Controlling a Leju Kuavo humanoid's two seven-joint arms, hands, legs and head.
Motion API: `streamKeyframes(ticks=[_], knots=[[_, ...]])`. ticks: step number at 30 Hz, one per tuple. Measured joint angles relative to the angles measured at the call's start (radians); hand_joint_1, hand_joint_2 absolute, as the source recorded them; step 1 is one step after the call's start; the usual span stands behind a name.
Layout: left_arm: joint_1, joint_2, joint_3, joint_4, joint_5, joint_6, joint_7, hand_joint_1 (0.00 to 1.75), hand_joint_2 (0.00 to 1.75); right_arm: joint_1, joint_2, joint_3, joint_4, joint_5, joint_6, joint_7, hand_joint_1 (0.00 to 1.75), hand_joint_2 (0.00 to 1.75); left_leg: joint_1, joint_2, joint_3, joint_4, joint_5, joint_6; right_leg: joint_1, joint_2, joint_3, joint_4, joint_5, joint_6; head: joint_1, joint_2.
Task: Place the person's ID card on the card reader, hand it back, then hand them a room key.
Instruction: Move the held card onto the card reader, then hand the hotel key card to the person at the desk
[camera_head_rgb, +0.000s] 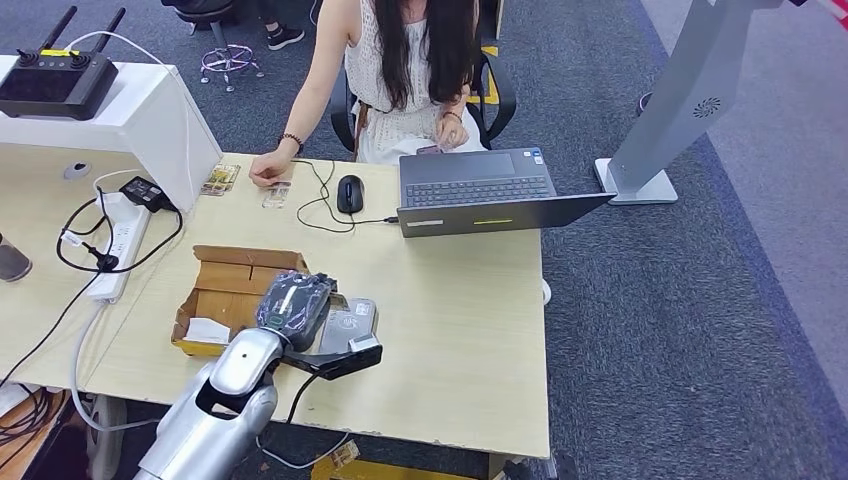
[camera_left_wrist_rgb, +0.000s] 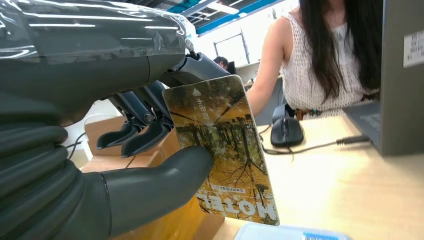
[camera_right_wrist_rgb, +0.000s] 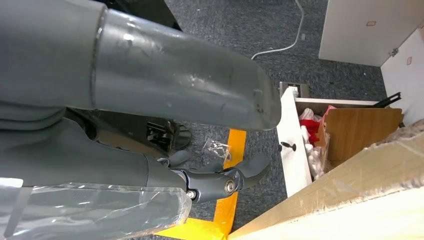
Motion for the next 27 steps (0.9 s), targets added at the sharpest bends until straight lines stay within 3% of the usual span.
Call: streamKeyframes(ticks=[4, 20, 27], knots=[[-0.001, -0.005, -0.027, 0.076, 0.001, -0.002, -0.013, 1.75, 1.75, 0.0, 0.0, 0.015, 0.002, -0.006, 0.0, 0.009, 0.0, 0.0, 0.0, 0.0, 0.0, 0.0, 0.0, 0.0, 0.0, 0.0, 0.0, 0.0, 0.0, 0.0, 0.0, 0.0], [-0.01, -0.008, -0.055, 0.143, 0.012, -0.008, -0.025, 1.75, 1.75, 0.0, 0.0, 0.027, 0.008, -0.017, 0.0, 0.018, 0.0, 0.0, 0.0, 0.0, 0.0, 0.0, 0.0, 0.0, 0.0, 0.0, 0.0, 0.0, 0.0, 0.0, 0.0, 0.0], [-0.045, -0.002, -0.052, 0.07, 0.027, 0.12, -0.007, 1.75, 1.75, 0.003, 0.0, 0.031, 0.009, -0.033, 0.003, -0.006, 0.0, 0.0, 0.0, -0.001, 0.0, 0.0, 0.0, 0.0, 0.0, -0.001, 0.0, 0.0, 0.0, 0.0, 0.0, 0.0]])
